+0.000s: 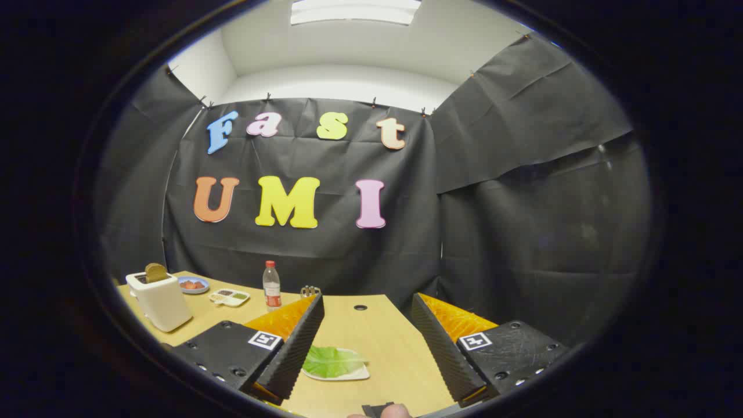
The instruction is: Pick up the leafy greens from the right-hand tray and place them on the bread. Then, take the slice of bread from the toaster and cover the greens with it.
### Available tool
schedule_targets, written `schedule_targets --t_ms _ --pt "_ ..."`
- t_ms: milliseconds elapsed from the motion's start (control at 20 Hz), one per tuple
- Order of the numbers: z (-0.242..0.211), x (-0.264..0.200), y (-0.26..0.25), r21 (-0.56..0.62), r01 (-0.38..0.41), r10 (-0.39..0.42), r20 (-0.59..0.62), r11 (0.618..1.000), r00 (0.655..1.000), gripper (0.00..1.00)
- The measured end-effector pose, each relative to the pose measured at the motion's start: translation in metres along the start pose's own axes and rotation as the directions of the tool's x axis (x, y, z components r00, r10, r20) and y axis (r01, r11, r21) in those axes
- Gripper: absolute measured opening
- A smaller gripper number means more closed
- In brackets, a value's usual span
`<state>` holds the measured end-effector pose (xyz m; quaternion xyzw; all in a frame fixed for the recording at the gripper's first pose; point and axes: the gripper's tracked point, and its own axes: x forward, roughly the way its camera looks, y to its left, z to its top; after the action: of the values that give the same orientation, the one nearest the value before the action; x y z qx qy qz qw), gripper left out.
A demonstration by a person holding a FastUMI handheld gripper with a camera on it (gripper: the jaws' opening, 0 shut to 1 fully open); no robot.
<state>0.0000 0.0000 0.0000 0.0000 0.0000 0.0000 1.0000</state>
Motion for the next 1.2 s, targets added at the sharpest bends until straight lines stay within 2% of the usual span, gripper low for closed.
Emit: schedule_targets --t_ms 750,1200 --pt "-0.017 0.009 0.018 0.004 -0.022 0.022 -0.044 1.0 0.999 0.95" --pt "-0.067 0.04 0.02 0.093 -0.043 0.06 -0.189 0.995 0.98 0.95"
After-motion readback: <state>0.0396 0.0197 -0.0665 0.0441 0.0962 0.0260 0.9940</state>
